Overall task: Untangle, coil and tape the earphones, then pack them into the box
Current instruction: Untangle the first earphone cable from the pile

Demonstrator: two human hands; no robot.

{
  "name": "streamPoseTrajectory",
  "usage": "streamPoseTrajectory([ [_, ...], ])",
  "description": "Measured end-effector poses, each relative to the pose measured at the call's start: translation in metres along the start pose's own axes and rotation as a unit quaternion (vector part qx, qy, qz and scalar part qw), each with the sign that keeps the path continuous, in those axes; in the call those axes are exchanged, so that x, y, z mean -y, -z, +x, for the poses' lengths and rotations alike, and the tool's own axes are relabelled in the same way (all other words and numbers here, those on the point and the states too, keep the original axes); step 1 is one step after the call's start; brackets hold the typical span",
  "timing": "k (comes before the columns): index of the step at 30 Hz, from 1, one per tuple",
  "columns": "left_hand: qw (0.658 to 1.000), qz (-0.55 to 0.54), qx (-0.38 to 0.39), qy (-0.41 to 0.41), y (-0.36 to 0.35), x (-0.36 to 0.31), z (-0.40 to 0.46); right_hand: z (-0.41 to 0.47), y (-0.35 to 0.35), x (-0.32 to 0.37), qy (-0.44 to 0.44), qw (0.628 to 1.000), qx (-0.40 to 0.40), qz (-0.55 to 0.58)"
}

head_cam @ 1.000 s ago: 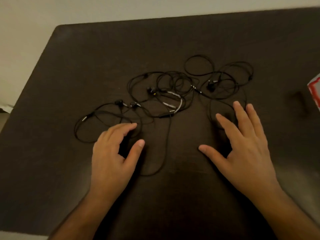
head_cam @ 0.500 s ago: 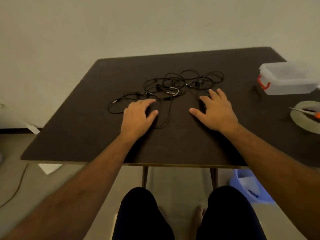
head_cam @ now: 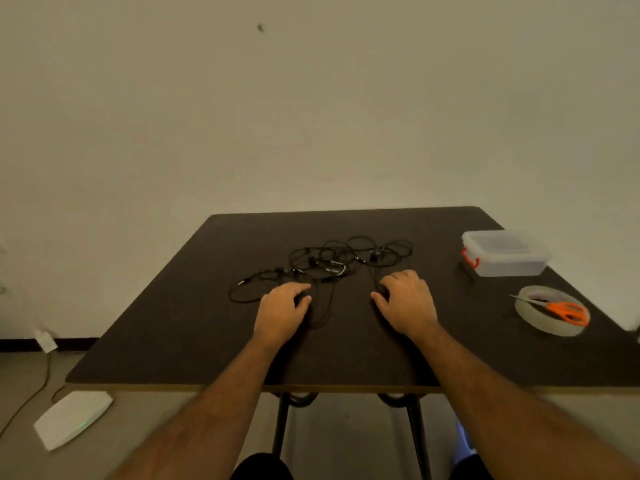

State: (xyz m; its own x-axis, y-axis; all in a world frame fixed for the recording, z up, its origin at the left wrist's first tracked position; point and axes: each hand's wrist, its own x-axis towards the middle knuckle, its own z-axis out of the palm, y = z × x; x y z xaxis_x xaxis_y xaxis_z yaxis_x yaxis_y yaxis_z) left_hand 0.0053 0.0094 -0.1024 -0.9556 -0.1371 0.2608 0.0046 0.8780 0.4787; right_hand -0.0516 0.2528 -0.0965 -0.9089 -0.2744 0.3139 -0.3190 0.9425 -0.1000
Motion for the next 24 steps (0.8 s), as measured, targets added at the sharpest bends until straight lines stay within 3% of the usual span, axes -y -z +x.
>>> streamPoseTrajectory([
  [4, 0.998, -0.006, -0.069, 0.015, -0.004, -0.007, -0.012, -0.001, 0.002, -0.001, -0.011, 1.000, -0.008, 0.023],
  [9, 0.989, 0.032, -0.141, 0.008, -0.004, -0.012, -0.020, 0.009, -0.002, -0.012, -0.127, 0.990, 0.021, 0.054],
  [12, 0.993, 0.019, -0.116, -0.034, -0.005, -0.025, -0.013, 0.016, -0.002, -0.016, -0.135, 0.985, 0.092, 0.056],
  [16, 0.996, -0.006, -0.052, -0.077, -0.014, -0.060, 0.001, 0.029, 0.011, -0.022, -0.124, 0.984, 0.079, 0.105],
  [18, 0.996, -0.017, -0.018, -0.086, -0.021, -0.076, 0.007, 0.038, 0.019, -0.029, -0.150, 0.966, 0.073, 0.198],
  [21, 0.996, -0.048, 0.014, -0.070, -0.028, -0.093, 0.016, 0.050, 0.044, -0.041, -0.165, 0.905, 0.014, 0.391],
  [24, 0.995, -0.076, 0.031, -0.051, -0.031, -0.101, 0.025, 0.061, 0.088, -0.045, -0.150, 0.860, -0.039, 0.487],
])
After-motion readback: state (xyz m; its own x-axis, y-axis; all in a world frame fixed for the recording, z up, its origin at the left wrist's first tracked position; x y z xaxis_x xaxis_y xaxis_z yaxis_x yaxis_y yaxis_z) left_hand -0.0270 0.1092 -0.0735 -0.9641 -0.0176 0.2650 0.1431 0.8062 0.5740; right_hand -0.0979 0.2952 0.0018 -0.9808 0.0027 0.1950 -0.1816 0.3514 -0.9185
